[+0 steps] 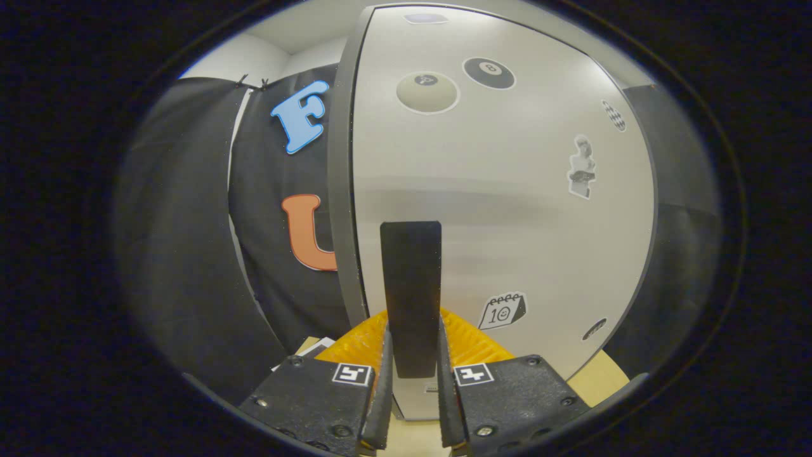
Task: Open the shoe cabinet door, grab the shoes and put them into the shoe cabinet, then close the shoe cabinet door.
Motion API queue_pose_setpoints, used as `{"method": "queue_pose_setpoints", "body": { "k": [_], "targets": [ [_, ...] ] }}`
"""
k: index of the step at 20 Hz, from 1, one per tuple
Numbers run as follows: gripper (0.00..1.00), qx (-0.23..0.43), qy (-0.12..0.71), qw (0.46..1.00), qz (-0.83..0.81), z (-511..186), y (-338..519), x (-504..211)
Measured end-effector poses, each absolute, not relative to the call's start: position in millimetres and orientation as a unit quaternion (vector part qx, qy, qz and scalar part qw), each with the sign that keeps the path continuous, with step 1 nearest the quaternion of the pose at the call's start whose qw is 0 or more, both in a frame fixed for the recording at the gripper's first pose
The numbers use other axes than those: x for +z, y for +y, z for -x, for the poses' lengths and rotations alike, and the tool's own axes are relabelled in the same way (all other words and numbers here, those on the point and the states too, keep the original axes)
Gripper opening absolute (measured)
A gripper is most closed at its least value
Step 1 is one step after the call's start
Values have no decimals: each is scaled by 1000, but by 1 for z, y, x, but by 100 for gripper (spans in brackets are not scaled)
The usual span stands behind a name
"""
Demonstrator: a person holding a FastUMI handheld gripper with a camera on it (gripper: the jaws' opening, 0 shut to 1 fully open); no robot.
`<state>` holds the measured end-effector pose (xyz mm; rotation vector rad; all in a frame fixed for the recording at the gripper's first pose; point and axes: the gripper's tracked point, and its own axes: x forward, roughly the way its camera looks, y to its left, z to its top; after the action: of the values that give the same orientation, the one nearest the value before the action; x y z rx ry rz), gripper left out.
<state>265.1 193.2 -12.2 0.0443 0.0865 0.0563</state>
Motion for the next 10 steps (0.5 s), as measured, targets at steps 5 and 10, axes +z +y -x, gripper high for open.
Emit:
{"method": "queue_pose_setpoints", "body": {
  "k": [5,10],
  "targets": [
    [29,52,49,997,-19,-243,190,-16],
    [28,71,48,996,-21,-212,180,-22]
  ]
}}
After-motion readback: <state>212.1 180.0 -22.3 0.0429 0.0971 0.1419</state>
